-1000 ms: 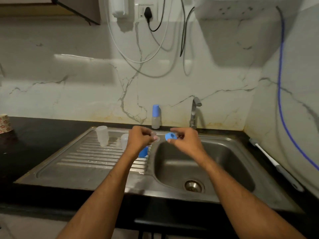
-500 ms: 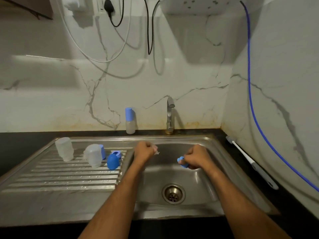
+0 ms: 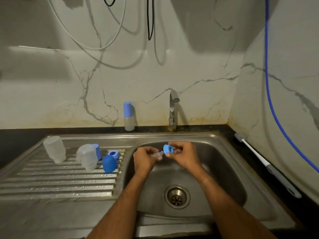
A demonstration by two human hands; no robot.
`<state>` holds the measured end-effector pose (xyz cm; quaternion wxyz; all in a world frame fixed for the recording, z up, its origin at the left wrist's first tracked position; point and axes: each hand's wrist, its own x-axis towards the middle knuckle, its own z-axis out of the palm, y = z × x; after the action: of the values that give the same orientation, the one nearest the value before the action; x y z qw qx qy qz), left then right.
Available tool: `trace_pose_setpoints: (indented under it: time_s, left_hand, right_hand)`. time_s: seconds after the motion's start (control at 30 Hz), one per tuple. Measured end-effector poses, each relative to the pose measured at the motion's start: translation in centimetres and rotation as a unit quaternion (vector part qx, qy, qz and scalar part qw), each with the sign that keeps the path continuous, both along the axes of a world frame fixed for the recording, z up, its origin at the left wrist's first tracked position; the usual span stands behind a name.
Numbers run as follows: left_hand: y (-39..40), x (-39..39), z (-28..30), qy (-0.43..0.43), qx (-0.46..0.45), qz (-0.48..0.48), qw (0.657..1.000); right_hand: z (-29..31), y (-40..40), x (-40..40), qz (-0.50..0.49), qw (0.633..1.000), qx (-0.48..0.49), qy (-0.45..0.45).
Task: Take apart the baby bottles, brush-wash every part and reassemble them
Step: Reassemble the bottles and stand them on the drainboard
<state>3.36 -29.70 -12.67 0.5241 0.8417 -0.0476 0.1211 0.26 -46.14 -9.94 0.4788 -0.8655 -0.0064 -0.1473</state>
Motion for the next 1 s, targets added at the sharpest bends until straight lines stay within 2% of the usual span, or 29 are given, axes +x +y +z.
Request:
trace_pose_setpoints:
  time_s: [0.2,0.37,0.57,0.67,0.83,1.0]
  left_hand:
    - [0.3,0.5,-0.6,-0.071,0.027,0.014,0.997]
    - [-0.3,0.8,-1.1,-0.084,-0.011,-0.002,0.996]
    - [-0.8,0.8,-1.5,-0.096,-0.017,-0.038,0.995]
    - [-0.9,0.5,-1.0,-0.072,-0.042,-0.058,0.995]
    - [-0.5,-0.7,-0.3,0.031,-0.238,-0.123,0.963]
    - [-0.4,-0.6,-0.1,0.049,-0.24,-0.093,0.965]
  right_hand:
    - [-1.1,0.8,1.2,0.022,0.999,-0.029,-0.023]
    - [-2.1,1.1,1.4,0.034,0.998,-0.038,-0.023]
    - [-2.5,0.9,1.4,0.031,0.999,-0.007,-0.026]
    - [-2.5,0.8,1.2,0.023,0.999,0.007,-0.037]
    - [-2.6,0.6,1.1,0.011,0.999,0.019,-0.041]
    - [-2.5,0.4,1.1,0.039,0.998,0.012,-0.041]
